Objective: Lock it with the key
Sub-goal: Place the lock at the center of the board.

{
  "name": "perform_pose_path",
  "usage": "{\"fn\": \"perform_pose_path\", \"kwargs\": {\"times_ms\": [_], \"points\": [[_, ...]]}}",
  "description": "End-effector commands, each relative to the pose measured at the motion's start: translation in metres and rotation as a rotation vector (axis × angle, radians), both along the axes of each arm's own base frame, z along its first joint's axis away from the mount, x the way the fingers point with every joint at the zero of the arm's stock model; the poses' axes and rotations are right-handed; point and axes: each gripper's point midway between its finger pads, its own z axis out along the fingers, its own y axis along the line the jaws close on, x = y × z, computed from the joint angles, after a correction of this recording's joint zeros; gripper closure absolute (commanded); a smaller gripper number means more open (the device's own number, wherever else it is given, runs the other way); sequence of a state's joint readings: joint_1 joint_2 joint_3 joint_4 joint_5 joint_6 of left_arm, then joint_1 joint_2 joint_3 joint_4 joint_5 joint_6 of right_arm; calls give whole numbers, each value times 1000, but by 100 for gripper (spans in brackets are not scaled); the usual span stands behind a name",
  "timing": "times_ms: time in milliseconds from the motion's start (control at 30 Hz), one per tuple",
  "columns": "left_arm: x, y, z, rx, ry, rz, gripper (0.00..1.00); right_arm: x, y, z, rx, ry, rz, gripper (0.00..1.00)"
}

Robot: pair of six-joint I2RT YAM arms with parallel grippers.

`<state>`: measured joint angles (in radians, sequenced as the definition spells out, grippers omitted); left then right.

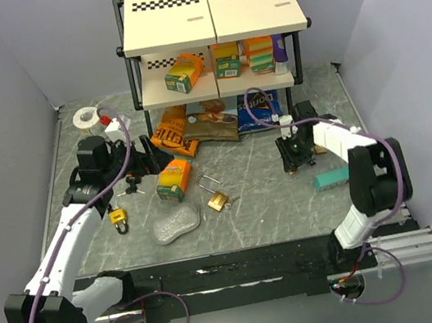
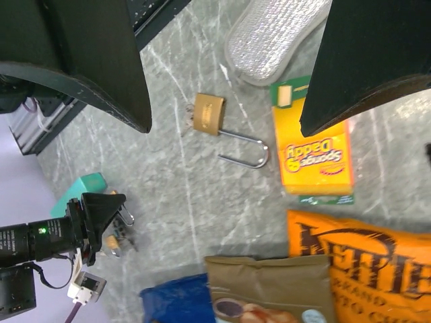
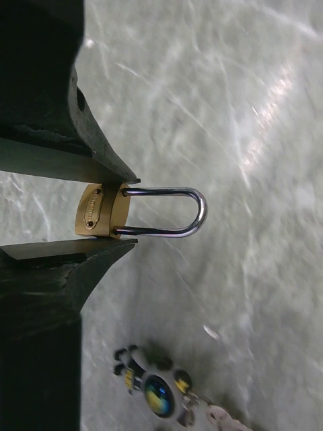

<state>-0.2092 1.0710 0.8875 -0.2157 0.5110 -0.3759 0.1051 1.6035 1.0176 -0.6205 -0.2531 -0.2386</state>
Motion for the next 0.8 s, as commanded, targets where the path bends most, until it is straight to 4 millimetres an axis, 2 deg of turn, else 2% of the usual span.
{"fn": "perform_pose_path", "kwargs": {"times_ms": [0, 167, 233, 333, 367, 467, 533, 567, 600, 667, 700, 767], "points": [[6, 9, 13, 6, -27, 10, 4, 37, -13, 3, -47, -45, -83, 97], [10, 26, 0, 3, 36, 39, 4, 47, -25, -12, -94, -13, -136, 91], [16, 42, -9, 19, 61, 74, 4, 51, -28, -17, -115, 0, -157, 87], [26, 71, -27, 93, 121, 179, 4, 54, -35, -21, -141, 7, -181, 75], [29, 88, -35, 123, 153, 245, 4, 55, -36, -22, -145, 9, -186, 66], [37, 113, -47, 184, 187, 316, 4, 55, -38, -23, -151, 10, -196, 46], [46, 138, -53, 222, 206, 372, 3, 57, -37, -22, -152, 7, -195, 42], [49, 147, -54, 236, 212, 393, 3, 58, -38, -20, -154, 4, -198, 36], [53, 165, -65, 264, 247, 432, 2, 58, -39, -18, -155, 0, -197, 33], [61, 183, -64, 293, 254, 471, 2, 59, -37, -14, -148, -10, -181, 29], [64, 198, -74, 326, 284, 494, 1, 59, -36, -8, -142, -25, -179, 27], [73, 216, -73, 351, 286, 527, 1, 58, -31, -1, -117, -41, -146, 22]]}}
